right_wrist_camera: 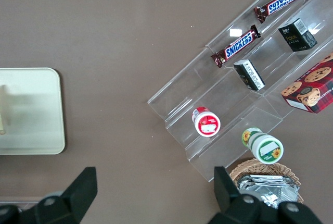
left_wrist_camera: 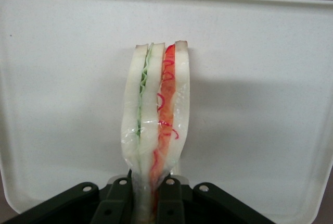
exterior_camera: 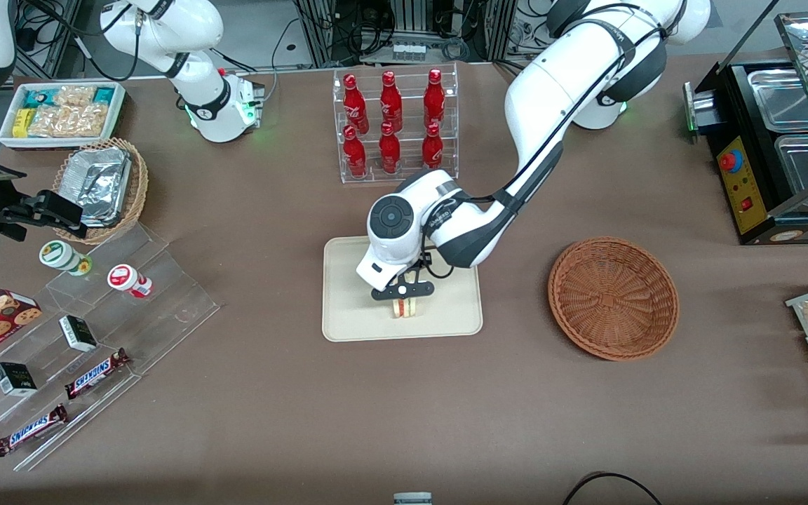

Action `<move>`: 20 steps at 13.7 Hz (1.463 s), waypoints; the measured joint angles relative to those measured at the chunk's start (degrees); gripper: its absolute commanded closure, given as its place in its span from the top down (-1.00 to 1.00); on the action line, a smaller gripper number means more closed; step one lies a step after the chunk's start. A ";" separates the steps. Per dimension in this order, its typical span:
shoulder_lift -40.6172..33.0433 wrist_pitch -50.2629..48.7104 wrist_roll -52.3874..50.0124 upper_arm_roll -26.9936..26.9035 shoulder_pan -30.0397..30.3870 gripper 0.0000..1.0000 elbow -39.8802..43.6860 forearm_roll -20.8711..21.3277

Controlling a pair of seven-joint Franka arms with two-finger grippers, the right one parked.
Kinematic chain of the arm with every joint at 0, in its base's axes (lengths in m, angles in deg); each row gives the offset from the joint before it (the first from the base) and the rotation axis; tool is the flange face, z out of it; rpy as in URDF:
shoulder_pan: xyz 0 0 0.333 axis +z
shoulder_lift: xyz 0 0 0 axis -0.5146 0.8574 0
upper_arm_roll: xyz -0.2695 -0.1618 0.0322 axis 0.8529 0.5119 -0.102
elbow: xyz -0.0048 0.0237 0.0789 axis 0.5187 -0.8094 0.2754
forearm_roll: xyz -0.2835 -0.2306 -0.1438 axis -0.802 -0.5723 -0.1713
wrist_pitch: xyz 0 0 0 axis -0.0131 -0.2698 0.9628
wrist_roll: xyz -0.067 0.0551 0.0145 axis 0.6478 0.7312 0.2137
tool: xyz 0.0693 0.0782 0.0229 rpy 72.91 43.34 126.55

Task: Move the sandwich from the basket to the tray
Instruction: 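Open the left gripper to release the sandwich onto the tray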

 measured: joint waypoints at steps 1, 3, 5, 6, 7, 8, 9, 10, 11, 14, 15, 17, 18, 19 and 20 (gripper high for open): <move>0.05 0.00 -0.50 0.00 -0.01 -1.00 0.00 0.00; 0.32 0.00 -1.24 -0.01 -0.01 -1.00 0.00 0.00; 0.76 0.02 -2.30 -0.01 -0.01 -0.91 0.01 0.00; 0.97 0.05 -2.48 -0.01 -0.01 -0.55 0.01 0.00; 1.16 0.10 -2.59 -0.01 -0.02 0.17 0.01 0.00; 1.28 0.13 -2.63 -0.01 -0.02 0.86 0.02 0.00; 1.32 0.15 -2.65 -0.01 -0.02 1.00 0.04 0.00; 1.32 0.16 -2.68 -0.01 -0.03 1.00 0.16 0.00; 1.31 0.16 -2.69 -0.01 -0.06 1.00 0.38 0.00; 1.17 0.12 -2.70 0.04 -0.16 1.00 1.48 0.02; 0.93 0.00 -2.70 0.10 -0.16 1.00 1.83 0.02; 0.00 -0.72 -2.70 0.25 -0.16 1.00 2.44 0.02; -0.76 -1.66 -2.70 0.30 -0.16 1.00 2.82 0.02; -1.78 -2.59 -2.70 0.30 -0.15 1.00 3.03 0.02; -2.89 -3.37 -2.70 0.30 -0.12 1.00 3.08 0.02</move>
